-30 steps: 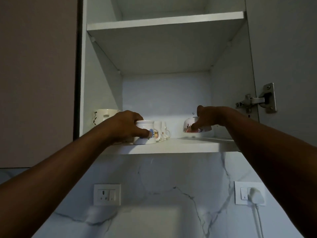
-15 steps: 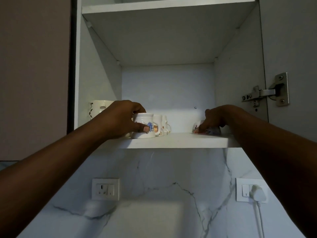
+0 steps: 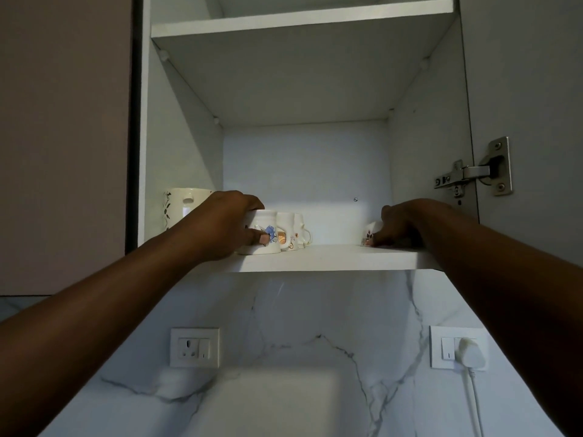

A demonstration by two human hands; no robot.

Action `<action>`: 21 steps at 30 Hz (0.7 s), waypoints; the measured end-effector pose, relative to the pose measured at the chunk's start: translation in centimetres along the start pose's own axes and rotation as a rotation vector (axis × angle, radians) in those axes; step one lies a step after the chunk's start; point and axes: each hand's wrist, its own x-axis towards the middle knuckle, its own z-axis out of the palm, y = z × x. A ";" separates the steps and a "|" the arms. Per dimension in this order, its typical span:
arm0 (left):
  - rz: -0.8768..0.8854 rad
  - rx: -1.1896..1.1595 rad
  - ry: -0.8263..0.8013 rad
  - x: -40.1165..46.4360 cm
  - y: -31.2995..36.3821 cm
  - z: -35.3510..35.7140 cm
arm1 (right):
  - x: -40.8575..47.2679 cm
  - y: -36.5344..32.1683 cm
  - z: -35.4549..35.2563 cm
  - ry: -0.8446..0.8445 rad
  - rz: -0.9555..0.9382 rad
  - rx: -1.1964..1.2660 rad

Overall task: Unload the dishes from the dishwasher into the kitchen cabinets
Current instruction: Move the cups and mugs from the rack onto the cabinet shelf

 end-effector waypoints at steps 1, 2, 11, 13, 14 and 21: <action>-0.004 -0.002 0.002 -0.1 0.0 0.0 | 0.0 0.1 0.1 -0.003 -0.005 -0.007; -0.009 -0.006 0.002 -0.1 0.0 0.0 | 0.1 0.1 0.1 -0.005 -0.007 -0.012; -0.036 -0.041 0.064 -0.7 0.5 0.6 | -0.1 0.3 0.3 0.025 -0.007 -0.020; -0.034 -0.077 0.114 -1.1 0.6 0.7 | -0.2 0.4 0.2 0.031 -0.011 -0.016; -0.031 -0.101 0.142 -1.3 0.6 0.8 | -0.2 0.5 0.1 0.037 -0.017 -0.014; -0.017 -0.066 0.157 -1.1 0.6 1.0 | 1.0 0.7 0.4 0.133 -0.046 -0.008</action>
